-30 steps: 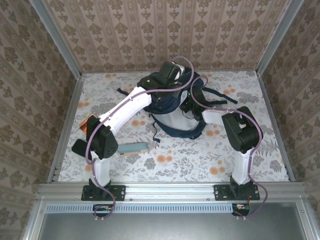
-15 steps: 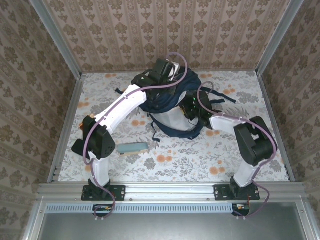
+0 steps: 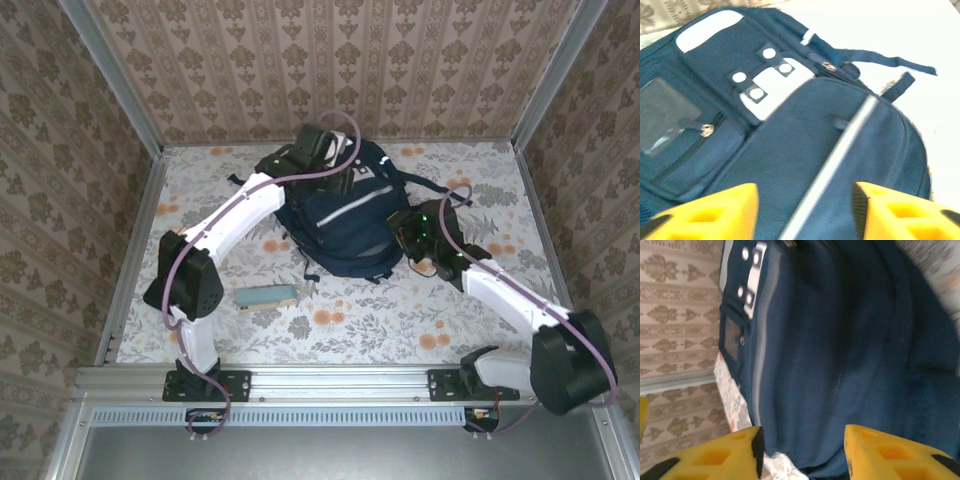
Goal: Pack the student bag
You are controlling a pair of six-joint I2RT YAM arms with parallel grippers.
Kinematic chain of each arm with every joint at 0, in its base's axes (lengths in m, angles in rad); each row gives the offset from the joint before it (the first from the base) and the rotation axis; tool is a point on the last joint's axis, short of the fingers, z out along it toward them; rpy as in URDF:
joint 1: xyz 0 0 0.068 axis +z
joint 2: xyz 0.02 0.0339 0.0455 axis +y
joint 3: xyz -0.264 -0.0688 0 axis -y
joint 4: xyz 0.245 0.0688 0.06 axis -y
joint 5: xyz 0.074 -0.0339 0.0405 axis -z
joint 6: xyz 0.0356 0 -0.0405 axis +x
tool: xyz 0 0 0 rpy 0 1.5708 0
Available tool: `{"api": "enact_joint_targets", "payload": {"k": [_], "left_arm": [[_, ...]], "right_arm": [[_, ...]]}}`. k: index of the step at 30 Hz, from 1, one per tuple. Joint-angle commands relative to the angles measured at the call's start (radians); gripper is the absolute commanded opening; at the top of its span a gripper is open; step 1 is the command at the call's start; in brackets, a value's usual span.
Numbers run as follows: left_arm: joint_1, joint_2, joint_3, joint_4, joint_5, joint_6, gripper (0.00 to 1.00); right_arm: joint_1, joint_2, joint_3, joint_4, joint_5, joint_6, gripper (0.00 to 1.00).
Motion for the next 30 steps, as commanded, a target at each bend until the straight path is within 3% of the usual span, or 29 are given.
{"api": "enact_joint_targets", "payload": {"k": [1,7,9,13,17,22,30], "left_arm": [[0.060,-0.124,-0.120,0.027,-0.023,-0.083,0.69],[0.204,-0.288,-0.411,0.020,-0.117,-0.198,0.87],[0.303,-0.339,-0.510,0.000,-0.141,-0.249,0.93],[0.471,-0.416,-0.674,-0.008,-0.090,-0.321,0.97],[0.584,-0.443,-0.769,0.019,-0.066,-0.331,0.99],[0.655,-0.386,-0.789,0.034,-0.035,-0.318,1.00],[0.662,-0.217,-0.741,0.054,0.057,-0.275,1.00]], "right_arm": [[-0.028,-0.093,0.001,-0.317,0.152,-0.167,0.59],[-0.019,-0.101,0.084,-0.403,0.152,-0.335,0.80],[-0.004,-0.091,0.105,-0.391,0.155,-0.366,0.84],[0.025,-0.061,0.130,-0.331,0.130,-0.382,0.88],[0.070,0.011,0.178,-0.319,0.102,-0.385,0.89],[0.121,0.068,0.203,-0.302,0.076,-0.375,0.89],[0.144,0.088,0.216,-0.303,0.057,-0.361,0.88]]}}
